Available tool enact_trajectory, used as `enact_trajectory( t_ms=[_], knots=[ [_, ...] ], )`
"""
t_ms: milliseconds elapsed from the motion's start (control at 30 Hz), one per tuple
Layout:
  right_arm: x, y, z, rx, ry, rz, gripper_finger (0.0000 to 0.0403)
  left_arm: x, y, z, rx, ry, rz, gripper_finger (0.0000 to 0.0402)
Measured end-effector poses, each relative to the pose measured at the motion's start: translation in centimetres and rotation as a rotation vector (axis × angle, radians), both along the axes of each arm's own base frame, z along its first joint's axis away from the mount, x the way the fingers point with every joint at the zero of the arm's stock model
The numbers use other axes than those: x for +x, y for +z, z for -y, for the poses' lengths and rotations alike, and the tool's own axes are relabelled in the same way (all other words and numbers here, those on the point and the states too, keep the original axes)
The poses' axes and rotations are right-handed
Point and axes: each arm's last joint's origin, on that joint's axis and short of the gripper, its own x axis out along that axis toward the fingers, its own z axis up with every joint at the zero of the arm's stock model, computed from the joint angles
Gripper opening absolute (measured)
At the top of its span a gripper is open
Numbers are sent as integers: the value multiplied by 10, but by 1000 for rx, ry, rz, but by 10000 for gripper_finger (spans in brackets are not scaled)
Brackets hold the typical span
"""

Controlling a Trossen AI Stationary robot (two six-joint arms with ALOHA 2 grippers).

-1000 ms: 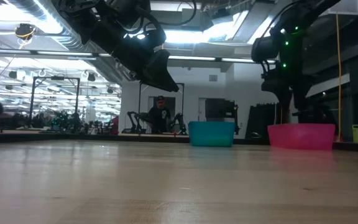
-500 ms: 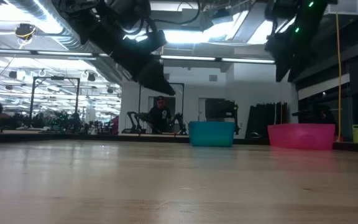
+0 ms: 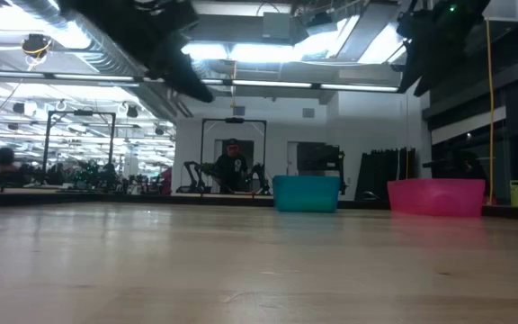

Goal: Pick and place medicine bottles into bin by pill shape (circle, oval)
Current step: Return to Home Position

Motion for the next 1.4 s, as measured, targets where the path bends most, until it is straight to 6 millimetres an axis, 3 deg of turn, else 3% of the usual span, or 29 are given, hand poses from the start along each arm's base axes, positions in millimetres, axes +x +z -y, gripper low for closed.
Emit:
enact_trajectory(
  t_ms=[233, 467, 733, 1233, 1400],
  knots=[
    [2, 0, -6, 7, 21, 9, 271, -50, -4, -1, 78, 180, 109, 163],
    [2, 0, -5, -20, 4, 0, 271, -85, -18, 3, 57, 94, 229, 163],
    [2, 0, -5, -30, -6, -2, 271, -107, -26, 5, 83, 40, 379, 163],
    [2, 0, -5, -31, -6, -3, 271, -134, -62, 1, 120, 48, 545, 163],
    [2, 0, -5, -31, -5, -4, 271, -136, -65, 4, 91, -74, 550, 163]
  ],
)
